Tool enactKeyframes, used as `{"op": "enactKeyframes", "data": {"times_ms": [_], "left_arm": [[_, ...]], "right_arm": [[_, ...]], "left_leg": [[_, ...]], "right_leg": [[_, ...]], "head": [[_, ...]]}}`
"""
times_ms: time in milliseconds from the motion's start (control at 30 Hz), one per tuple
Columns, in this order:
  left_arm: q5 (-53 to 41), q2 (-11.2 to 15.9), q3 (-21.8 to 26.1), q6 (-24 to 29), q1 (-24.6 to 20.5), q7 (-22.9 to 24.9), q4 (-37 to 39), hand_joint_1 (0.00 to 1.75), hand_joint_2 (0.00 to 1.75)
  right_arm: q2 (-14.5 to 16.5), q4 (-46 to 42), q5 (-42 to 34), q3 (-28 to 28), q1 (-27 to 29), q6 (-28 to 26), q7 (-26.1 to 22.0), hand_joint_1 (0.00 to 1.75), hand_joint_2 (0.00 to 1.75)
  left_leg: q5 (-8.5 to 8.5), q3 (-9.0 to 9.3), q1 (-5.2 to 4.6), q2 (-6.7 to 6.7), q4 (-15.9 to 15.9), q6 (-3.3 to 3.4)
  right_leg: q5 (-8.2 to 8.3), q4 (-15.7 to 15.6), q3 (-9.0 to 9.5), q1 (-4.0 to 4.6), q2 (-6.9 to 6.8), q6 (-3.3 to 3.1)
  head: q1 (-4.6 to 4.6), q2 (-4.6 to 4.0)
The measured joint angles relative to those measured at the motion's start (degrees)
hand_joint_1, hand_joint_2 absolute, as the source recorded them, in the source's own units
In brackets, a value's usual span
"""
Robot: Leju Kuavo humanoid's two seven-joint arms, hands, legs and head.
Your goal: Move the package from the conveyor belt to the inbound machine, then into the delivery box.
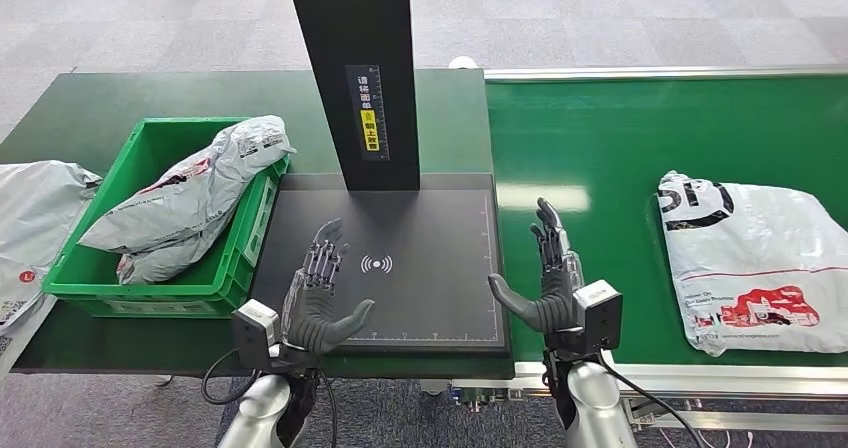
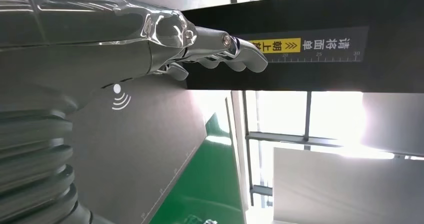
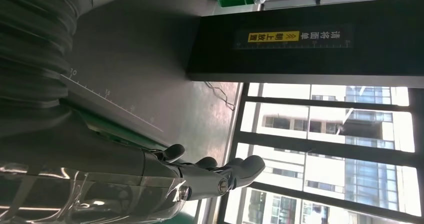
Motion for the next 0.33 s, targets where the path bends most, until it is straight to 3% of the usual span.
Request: {"op": "enactKeyframes", "data": {"times_ms": [333], "left_arm": [[-1.14, 0.06, 0.04, 1.20, 1.27, -0.36, -0.59, 0.00, 1.75]], "right_arm": [[0.00, 1.47, 0.07, 0.03, -0.91, -0.72, -0.19, 0.00, 1.75]], "left_leg": [[0.00, 0.00, 0.00, 0.00, 0.00, 0.00]], "right_leg": [[0.00, 0.00, 0.00, 0.00, 0.00, 0.00]], "head": [[-0.01, 0.00]]}}
